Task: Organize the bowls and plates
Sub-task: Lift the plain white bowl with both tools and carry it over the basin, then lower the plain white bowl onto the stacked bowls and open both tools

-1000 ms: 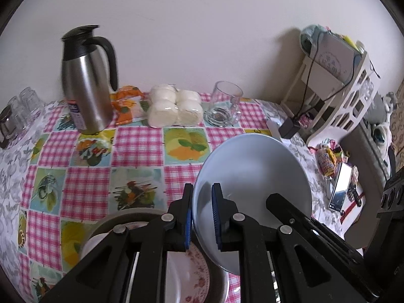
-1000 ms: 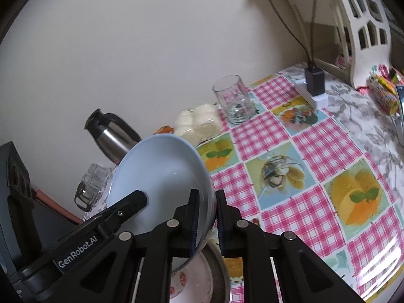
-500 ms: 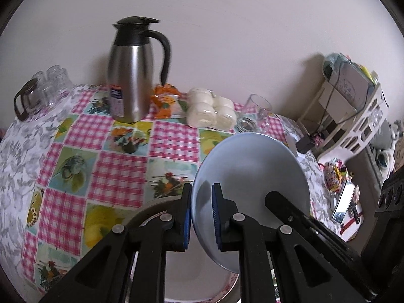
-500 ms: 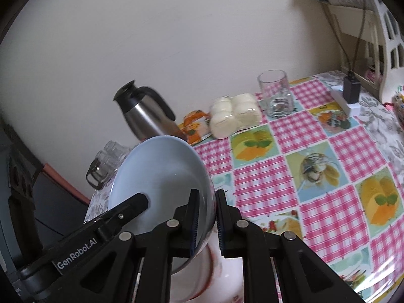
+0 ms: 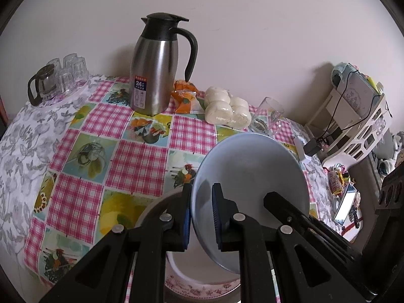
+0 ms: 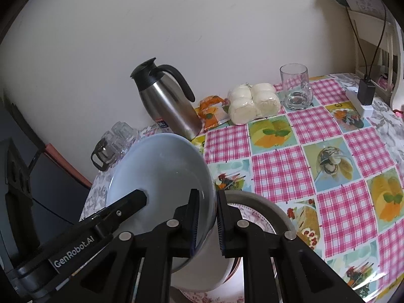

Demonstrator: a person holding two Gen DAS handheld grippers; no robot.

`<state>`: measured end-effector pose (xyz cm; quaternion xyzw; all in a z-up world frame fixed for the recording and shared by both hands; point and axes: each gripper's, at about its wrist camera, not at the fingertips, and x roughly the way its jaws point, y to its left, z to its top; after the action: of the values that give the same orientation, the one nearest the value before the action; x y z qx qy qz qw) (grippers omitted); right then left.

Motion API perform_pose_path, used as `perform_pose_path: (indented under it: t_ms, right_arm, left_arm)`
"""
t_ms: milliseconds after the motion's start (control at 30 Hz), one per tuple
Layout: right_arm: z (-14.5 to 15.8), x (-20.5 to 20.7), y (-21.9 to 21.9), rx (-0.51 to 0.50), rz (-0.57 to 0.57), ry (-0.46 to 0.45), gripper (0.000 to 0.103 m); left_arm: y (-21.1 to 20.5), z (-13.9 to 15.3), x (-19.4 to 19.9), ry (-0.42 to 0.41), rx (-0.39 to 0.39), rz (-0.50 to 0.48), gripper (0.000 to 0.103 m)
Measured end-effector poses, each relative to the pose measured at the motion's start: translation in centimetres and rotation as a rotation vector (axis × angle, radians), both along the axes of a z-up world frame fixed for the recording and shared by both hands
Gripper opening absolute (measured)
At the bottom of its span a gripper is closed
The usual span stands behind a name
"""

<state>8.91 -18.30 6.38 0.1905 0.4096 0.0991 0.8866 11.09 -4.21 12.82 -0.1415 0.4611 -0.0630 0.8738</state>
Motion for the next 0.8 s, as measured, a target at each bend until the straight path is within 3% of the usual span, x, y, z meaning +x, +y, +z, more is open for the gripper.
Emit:
perform_pose_path:
  t_ms: [367,800]
  right_arm:
    - [-1.9,-0.2,1.5,-0.083,0.042,0.089,0.016]
    - [-3.5,-0.2,2.1,-0.126,0.063,0.166,0.017]
  left_arm:
    - [0.5,-2.4,-0.7,0.087,0.001,0.003,0.016]
    - [0.3,-3.6,-0.8,0.128,0.013,0.005,0.016]
